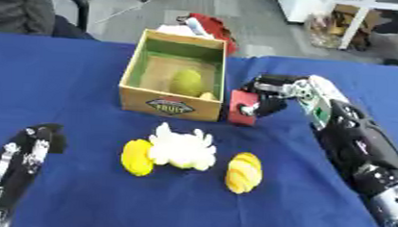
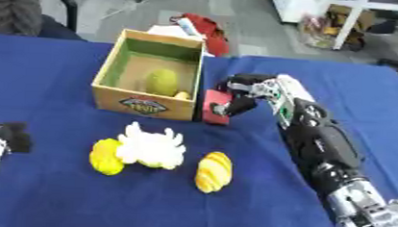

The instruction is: Pick up objects on the table and place them in the box.

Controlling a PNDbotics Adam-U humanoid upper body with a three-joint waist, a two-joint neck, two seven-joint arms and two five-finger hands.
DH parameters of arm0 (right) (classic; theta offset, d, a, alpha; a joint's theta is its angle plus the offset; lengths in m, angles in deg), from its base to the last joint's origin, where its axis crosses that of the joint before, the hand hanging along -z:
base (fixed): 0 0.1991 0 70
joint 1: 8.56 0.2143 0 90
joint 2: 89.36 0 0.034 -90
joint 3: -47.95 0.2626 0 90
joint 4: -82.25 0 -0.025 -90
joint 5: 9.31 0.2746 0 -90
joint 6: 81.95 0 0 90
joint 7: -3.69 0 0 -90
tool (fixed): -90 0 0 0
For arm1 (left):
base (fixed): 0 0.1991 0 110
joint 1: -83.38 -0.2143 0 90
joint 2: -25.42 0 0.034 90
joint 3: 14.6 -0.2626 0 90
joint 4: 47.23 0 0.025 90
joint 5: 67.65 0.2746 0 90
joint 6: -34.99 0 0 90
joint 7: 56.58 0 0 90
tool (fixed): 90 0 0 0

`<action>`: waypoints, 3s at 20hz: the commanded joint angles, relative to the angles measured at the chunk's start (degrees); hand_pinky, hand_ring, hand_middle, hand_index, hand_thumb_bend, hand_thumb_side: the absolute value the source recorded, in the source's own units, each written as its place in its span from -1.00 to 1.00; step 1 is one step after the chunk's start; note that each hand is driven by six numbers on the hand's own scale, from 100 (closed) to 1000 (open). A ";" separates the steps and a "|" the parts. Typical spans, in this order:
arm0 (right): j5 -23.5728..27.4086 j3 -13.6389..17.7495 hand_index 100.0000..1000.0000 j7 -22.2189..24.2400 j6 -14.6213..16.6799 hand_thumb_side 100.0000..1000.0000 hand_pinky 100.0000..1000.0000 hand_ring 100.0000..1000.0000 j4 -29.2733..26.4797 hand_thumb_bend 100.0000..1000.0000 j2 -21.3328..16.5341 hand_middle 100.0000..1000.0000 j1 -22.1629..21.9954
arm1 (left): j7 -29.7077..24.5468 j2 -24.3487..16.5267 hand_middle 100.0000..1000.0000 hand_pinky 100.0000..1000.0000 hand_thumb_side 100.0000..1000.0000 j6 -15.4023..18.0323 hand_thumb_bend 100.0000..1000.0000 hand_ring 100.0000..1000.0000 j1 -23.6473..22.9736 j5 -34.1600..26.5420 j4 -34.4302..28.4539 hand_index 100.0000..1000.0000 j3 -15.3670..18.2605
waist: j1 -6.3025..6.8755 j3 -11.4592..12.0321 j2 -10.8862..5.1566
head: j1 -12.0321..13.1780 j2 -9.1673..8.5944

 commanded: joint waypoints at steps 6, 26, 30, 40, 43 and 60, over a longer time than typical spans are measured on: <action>0.67 1.51 0.54 -7.38 -0.32 -0.86 -0.62 -0.30 -3.27 -1.00 -1.46 -0.49 2.75 | 0.28 -0.75 0.05 0.24 0.39 0.03 -1.00 0.16 0.26 0.14 -0.98 0.43 0.56 | -0.55 -0.33 -0.62 | -0.01 -0.28; -1.43 4.91 0.62 -14.73 -4.71 -0.91 -0.47 -0.18 -1.51 -1.00 6.16 -0.32 12.76 | -0.32 -0.83 0.05 0.24 0.40 0.07 -1.00 0.16 0.41 0.00 -0.90 0.43 -0.09 | -0.92 1.28 -0.64 | -1.92 -0.62; -8.40 5.42 1.00 -17.79 -7.71 -0.92 0.32 0.50 1.63 -1.00 8.56 0.48 13.41 | -0.82 -0.99 0.05 0.24 0.40 0.08 -1.00 0.16 1.15 -0.11 -0.97 0.43 -0.55 | -1.26 3.48 0.12 | -3.46 -1.54; -23.30 6.02 1.00 -28.51 -16.31 -0.92 0.89 0.99 1.67 -1.00 9.76 1.00 13.12 | -0.84 -1.21 0.04 0.24 0.41 -0.01 -1.00 0.16 1.39 -0.13 -0.99 0.43 -0.52 | -1.83 5.10 0.69 | -4.79 -2.05; -19.09 4.65 1.00 -29.65 -12.97 -0.90 0.75 0.90 -0.65 -1.00 7.75 0.95 12.32 | -0.56 -1.21 0.04 0.24 0.42 -0.05 -1.00 0.16 0.67 -0.06 -0.88 0.43 -0.19 | -1.90 3.69 0.10 | -4.12 -1.40; 26.15 -12.48 0.94 8.72 4.26 -0.35 0.60 0.71 -43.51 -1.00 -13.65 0.69 -16.20 | 1.16 -1.22 0.04 0.24 0.41 0.00 -1.00 0.16 -1.52 0.43 -0.71 0.43 1.34 | -2.49 -2.23 -2.31 | -1.23 1.17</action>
